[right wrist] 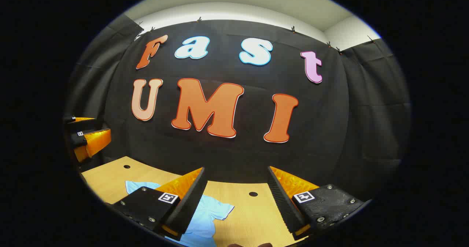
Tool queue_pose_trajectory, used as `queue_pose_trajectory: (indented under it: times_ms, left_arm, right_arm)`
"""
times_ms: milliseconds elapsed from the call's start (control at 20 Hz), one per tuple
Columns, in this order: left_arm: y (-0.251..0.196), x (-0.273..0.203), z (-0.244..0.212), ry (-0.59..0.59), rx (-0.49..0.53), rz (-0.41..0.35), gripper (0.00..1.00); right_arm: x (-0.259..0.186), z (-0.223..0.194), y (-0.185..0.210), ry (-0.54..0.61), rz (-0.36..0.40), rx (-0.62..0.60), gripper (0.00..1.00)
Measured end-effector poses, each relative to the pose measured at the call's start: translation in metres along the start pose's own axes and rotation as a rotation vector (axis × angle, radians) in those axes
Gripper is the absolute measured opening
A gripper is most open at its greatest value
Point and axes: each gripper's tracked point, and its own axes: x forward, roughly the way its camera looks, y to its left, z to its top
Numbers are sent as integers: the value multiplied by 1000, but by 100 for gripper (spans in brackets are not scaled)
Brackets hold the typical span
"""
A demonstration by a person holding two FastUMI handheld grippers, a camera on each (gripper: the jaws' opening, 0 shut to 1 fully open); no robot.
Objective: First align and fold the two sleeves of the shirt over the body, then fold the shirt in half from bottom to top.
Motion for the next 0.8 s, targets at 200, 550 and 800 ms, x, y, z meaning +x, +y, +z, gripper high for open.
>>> queue_pose_trajectory:
  times_ms: [200,550,800]
  left_arm:
    - [-9,2,4,-12,-7,17,100]
    - [-28,5,15,-49,-27,39,100]
    - [-30,5,21,-73,-15,94,99]
  right_arm:
    - [12,-11,-3,21,25,15,99]
    - [29,-26,-14,39,62,8,99]
    - [42,-31,-21,51,113,28,99]
